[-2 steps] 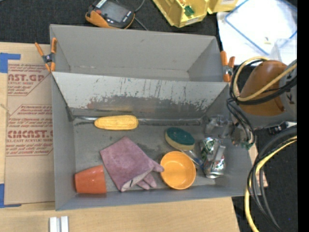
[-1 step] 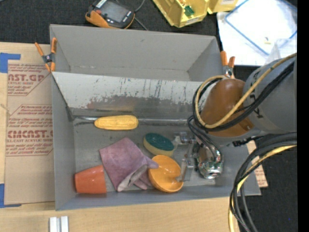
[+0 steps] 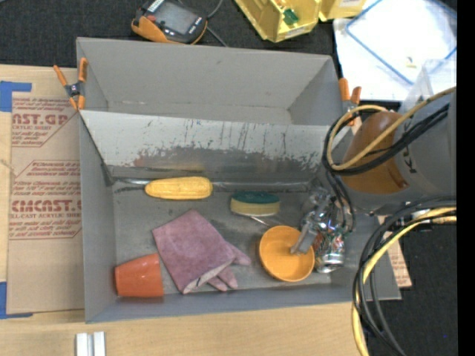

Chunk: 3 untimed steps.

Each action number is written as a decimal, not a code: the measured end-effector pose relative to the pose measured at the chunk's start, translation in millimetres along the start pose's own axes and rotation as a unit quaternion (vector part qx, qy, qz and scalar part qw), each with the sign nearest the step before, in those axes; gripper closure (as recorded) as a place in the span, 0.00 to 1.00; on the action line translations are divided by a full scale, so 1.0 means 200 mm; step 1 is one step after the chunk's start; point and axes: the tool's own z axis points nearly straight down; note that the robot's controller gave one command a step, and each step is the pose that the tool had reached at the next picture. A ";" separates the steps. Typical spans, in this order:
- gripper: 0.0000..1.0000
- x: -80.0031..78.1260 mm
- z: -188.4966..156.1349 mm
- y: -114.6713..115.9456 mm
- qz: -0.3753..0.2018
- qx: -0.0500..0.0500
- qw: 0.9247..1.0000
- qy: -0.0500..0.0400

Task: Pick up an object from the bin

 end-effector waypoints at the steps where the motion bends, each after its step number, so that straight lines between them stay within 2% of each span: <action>1: 1.00 0.40 -0.03 0.56 -0.330 -0.012 0.944 0.001; 2: 1.00 0.40 -0.03 0.55 -0.328 -0.012 0.945 0.000; 3: 1.00 0.40 -0.16 0.55 -0.328 -0.012 0.944 0.001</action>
Offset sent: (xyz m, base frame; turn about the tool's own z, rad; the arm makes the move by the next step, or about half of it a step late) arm 0.0000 0.0000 0.0000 0.0000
